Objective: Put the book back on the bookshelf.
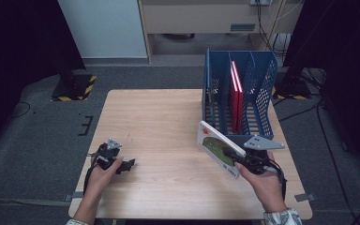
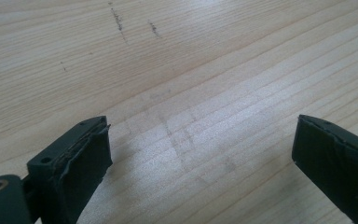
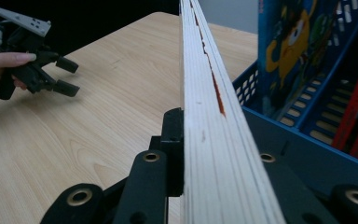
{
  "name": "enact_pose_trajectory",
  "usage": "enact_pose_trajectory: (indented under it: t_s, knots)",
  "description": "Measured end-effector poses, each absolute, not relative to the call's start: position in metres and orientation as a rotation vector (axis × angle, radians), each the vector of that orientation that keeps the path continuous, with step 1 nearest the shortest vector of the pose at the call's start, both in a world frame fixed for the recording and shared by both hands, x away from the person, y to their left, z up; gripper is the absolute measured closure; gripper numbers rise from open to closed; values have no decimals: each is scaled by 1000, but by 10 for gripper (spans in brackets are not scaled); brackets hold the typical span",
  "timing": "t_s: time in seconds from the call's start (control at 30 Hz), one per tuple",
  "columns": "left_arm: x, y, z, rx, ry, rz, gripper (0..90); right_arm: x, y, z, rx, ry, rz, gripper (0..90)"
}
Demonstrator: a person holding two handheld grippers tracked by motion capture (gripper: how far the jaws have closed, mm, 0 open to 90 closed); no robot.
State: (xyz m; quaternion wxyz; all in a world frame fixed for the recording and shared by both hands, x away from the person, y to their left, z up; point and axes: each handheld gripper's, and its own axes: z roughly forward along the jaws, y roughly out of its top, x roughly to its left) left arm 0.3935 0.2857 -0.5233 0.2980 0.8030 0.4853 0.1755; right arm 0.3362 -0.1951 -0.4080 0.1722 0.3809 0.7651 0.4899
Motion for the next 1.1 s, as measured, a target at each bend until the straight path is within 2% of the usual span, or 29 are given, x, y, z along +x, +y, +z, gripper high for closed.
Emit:
enact_pose_trajectory:
  t_s: [0.43, 1.1]
  knots:
    - [394, 285, -527, 2150, 1313, 454, 36, 338, -212, -380, 1073, 2097, 1377, 756]
    - [390, 284, -534, 2109, 1275, 495, 0, 339, -242, -375, 1150, 2023, 1337, 755]
